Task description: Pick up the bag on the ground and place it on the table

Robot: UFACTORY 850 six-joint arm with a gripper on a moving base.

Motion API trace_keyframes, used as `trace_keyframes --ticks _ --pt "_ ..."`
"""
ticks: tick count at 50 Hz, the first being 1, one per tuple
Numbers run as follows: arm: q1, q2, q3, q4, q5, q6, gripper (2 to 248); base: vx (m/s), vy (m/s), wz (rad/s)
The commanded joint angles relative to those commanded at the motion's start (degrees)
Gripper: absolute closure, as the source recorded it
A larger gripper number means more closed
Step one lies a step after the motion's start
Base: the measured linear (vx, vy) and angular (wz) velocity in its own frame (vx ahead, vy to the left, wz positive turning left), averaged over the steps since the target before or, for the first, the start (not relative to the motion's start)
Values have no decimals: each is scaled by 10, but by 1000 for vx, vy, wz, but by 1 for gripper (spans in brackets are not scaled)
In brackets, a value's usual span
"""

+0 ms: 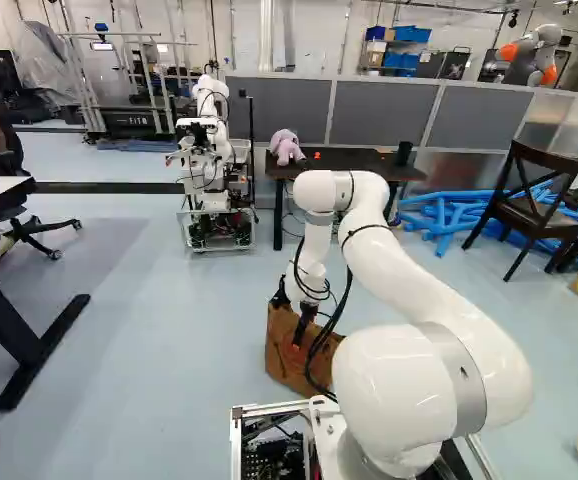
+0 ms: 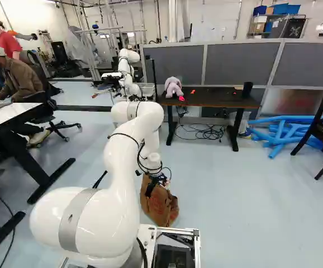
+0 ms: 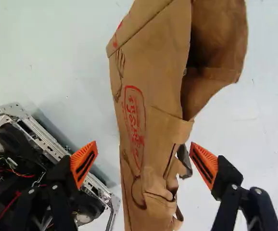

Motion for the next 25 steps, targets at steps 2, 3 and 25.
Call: trace_keyframes --ticks 2,3,25 --pt "0 -4 -4 0 0 0 3 0 0 0" --pt "0 -7 -5 0 0 0 3 0 0 0" --pt "0 -48 -44 0 0 0 44 0 0 0"
